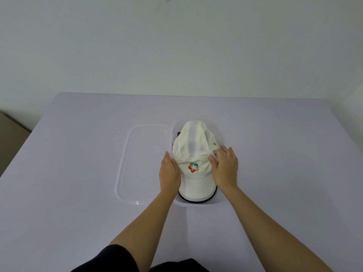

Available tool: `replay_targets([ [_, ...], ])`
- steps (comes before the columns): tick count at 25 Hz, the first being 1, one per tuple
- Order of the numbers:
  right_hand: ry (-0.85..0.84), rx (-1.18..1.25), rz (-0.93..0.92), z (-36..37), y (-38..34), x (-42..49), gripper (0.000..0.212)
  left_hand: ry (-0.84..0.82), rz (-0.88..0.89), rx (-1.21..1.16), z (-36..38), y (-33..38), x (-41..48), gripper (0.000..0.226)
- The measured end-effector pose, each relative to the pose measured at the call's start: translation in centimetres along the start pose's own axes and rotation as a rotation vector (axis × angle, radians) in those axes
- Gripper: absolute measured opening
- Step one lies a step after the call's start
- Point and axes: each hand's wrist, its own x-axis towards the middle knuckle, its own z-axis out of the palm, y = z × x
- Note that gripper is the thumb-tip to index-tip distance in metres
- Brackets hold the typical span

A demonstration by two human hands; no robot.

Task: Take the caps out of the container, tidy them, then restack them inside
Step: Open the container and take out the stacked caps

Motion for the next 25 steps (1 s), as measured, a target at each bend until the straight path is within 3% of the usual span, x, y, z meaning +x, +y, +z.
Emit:
replay_targets([
  [4,0.23,0.446,0.136,-3.1,-2.9,1.3,0.035,0.035,-0.026,0.076,0.1,0.4,-0.1,0.045],
  [7,0.461,0.499,0.143,-6.5,-1.4,4.7,0.024,0.045,-0.012,0.079,0.0,0.8,-0.3,0.044],
  [10,0.587,0.452,0.225,-8.3,3.1,8.0,0.026,0.054,-0.004,0.097,0.3,0.7,-0.3,0.045],
  [17,0.412,0.29,0.477,-6.9,11.9,11.3,0.03,0.077,0.013,0.135,0.6,0.8,-0.2,0.043],
  [22,0.238,0.242,0.467,-6.5,14.4,13.4,0.029,0.071,0.001,0.151,0.8,0.4,0.0,0.045],
  [25,0.308,0.145,0.361,-6.4,13.1,14.2,0.038,0.073,-0.021,0.142,0.9,0.5,0.0,0.045],
])
